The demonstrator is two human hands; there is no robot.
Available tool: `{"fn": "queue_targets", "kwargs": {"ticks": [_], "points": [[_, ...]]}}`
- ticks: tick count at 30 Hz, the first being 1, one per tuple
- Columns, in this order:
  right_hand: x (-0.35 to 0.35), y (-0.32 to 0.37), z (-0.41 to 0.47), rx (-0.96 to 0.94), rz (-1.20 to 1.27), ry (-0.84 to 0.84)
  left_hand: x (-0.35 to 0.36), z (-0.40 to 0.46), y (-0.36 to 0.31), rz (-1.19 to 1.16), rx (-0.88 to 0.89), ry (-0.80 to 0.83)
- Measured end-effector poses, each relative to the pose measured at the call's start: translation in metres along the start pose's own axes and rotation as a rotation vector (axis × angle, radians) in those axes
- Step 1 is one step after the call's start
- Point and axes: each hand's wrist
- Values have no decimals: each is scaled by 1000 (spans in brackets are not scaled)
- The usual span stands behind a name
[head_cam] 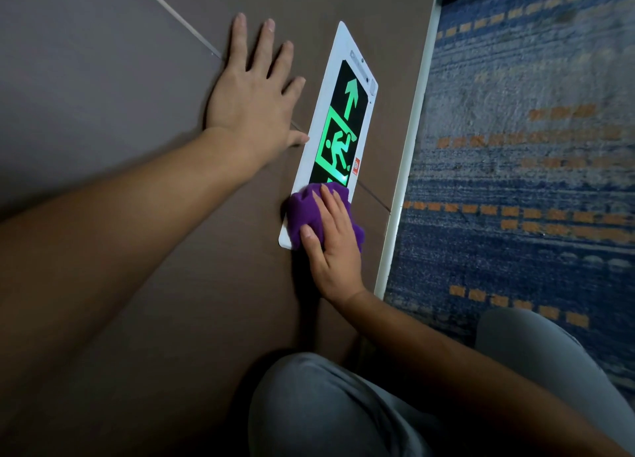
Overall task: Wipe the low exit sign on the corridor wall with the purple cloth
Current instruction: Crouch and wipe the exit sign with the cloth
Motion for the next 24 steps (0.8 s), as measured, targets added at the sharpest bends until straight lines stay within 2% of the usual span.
{"fn": "queue_targets", "kwargs": {"ticks": [3, 12, 14, 17, 24], "points": [[-1, -16, -1, -27, -42, -16, 1, 0, 2, 0, 12, 3], [-8, -35, 5, 155, -7, -35, -3, 0, 2, -3, 10, 12], [-9, -30, -3, 92, 28, -31, -4, 0, 2, -3, 12, 17], [1, -13, -24, -126, 46, 21, -3, -1, 4, -2, 25, 13], [3, 3, -15, -114, 41, 22, -5, 3, 9, -65, 28, 7]]}}
Point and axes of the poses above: each hand's wrist, its own z-axis towards the middle knuckle, its own x-axis out of the palm, y = z × x, and after that the axes turned 9 degrees about -y, right-handed
